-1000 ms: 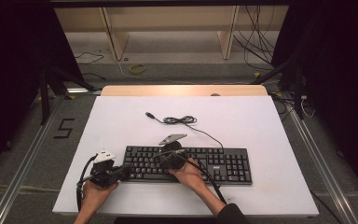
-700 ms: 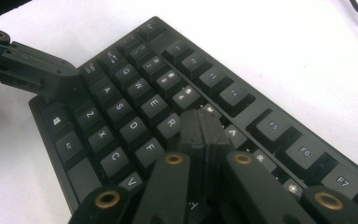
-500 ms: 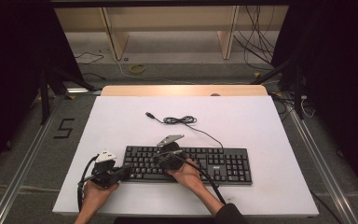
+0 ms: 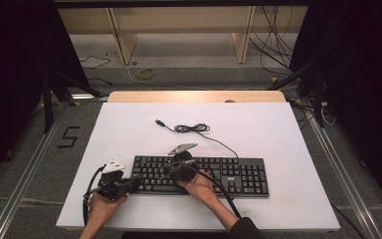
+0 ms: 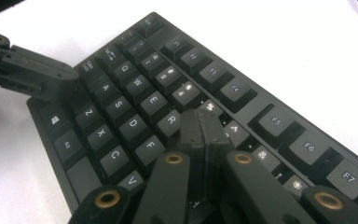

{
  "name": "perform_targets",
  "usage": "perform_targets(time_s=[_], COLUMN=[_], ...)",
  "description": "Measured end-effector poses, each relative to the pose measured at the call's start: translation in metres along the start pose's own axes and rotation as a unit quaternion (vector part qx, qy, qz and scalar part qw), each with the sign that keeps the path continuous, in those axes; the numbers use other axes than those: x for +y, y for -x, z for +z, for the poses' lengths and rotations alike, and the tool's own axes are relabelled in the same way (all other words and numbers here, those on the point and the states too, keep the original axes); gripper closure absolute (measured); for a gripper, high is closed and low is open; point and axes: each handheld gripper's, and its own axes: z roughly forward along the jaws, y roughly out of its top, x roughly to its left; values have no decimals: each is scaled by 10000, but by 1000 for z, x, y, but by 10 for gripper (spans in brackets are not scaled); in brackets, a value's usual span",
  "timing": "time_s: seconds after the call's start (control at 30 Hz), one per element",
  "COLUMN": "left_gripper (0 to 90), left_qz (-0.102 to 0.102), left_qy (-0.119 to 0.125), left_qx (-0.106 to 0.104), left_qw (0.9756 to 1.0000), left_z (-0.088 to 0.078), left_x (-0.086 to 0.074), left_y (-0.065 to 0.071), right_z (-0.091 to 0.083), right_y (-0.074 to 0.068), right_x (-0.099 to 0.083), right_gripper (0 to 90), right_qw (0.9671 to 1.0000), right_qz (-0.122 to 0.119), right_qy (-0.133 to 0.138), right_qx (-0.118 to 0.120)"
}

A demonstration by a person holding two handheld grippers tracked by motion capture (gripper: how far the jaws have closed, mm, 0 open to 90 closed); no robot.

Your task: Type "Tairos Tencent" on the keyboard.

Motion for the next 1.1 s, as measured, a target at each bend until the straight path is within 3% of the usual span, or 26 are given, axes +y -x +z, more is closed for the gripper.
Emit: perform_targets(time_s=[0.2, 0.67, 1.1], left_gripper=[847, 730, 498], left_qz=[30, -7, -69], left_qy=[191, 462, 578], left_qx=[-79, -280, -356], left_qw=[9998, 9985, 9977], left_z=[-4, -7, -5], left_x=[2, 5, 12], left_y=[3, 5, 9], right_z=[-9, -22, -38], right_y=[1, 5, 8], right_x=[2, 1, -5], right_gripper=[865, 760, 503], right_qw=[9997, 9989, 9975], right_qz=[55, 86, 83], right_qy=[217, 411, 581], right_qx=[76, 217, 388])
